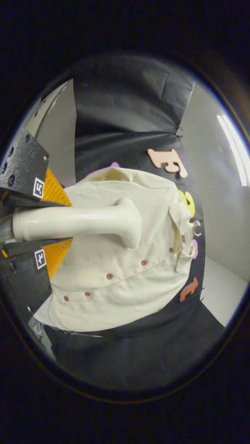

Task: Iron the clothes twice with a garment steamer, once on the left side and once on the right side.

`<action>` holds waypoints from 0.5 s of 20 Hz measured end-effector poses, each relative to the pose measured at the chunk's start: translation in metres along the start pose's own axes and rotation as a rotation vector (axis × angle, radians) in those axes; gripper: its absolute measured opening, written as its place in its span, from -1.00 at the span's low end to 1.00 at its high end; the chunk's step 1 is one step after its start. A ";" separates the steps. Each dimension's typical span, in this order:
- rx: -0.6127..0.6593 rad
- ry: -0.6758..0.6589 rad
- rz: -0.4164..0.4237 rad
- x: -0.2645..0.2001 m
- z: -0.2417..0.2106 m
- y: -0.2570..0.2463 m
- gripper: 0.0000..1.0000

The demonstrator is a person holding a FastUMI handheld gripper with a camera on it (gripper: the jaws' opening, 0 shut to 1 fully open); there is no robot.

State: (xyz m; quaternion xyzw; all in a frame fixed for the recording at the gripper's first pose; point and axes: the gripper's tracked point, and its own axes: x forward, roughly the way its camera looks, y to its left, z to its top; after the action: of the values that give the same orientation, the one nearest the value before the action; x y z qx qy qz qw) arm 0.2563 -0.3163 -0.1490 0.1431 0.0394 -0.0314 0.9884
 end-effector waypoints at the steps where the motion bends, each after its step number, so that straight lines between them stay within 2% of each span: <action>1: 0.007 0.008 0.000 -0.002 -0.006 -0.003 -0.23; 10: 0.049 0.083 -0.013 -0.024 -0.060 -0.030 -0.23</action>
State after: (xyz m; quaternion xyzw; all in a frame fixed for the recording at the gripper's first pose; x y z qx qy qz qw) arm 0.2265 -0.3268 -0.2132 0.1684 0.0807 -0.0328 0.9819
